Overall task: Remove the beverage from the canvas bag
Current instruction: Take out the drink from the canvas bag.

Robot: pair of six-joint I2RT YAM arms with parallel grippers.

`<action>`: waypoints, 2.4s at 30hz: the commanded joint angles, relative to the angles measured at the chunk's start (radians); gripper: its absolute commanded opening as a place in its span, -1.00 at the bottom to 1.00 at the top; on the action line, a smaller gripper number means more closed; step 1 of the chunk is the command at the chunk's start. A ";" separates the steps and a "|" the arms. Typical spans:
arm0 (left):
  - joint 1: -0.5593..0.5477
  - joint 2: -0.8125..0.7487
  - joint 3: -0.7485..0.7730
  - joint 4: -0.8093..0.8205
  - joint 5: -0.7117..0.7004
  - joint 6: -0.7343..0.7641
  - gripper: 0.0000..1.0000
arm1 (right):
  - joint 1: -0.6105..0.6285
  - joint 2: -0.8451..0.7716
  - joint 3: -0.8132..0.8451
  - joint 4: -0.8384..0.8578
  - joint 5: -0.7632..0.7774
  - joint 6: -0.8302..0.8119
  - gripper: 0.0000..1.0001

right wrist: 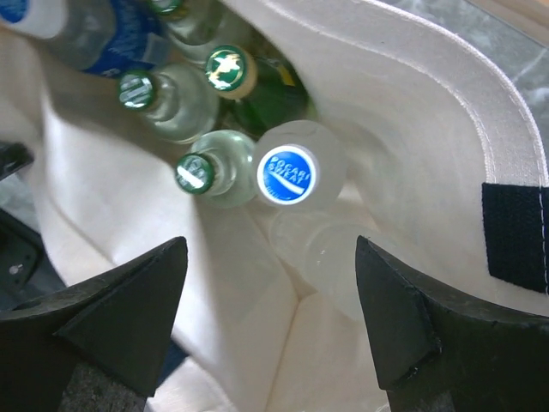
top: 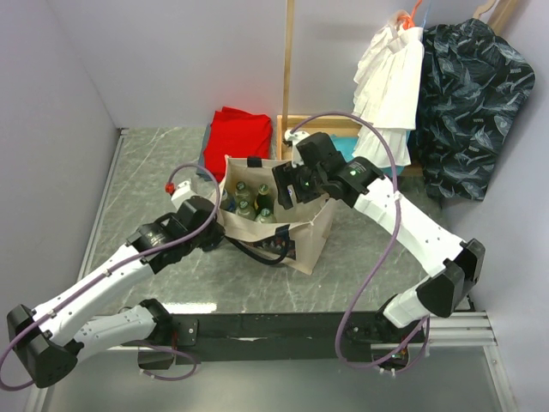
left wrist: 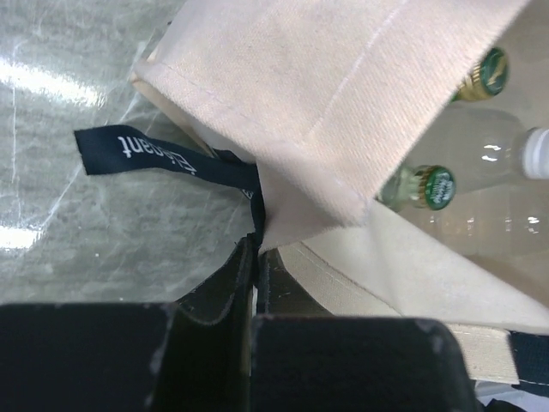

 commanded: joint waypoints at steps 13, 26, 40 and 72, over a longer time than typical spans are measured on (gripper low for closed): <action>-0.028 0.014 -0.094 -0.116 0.066 -0.005 -0.98 | 0.008 0.151 0.102 0.049 0.089 -0.018 0.61; -0.028 0.008 -0.059 -0.125 0.026 0.008 -0.98 | 0.011 0.120 0.076 0.027 0.076 0.005 0.28; -0.030 0.001 -0.036 -0.128 0.004 0.006 -0.98 | 0.013 0.154 0.059 0.038 0.061 0.008 0.16; -0.028 -0.012 -0.010 -0.131 -0.025 0.012 -0.96 | 0.013 0.148 0.049 0.035 0.079 0.018 -1.00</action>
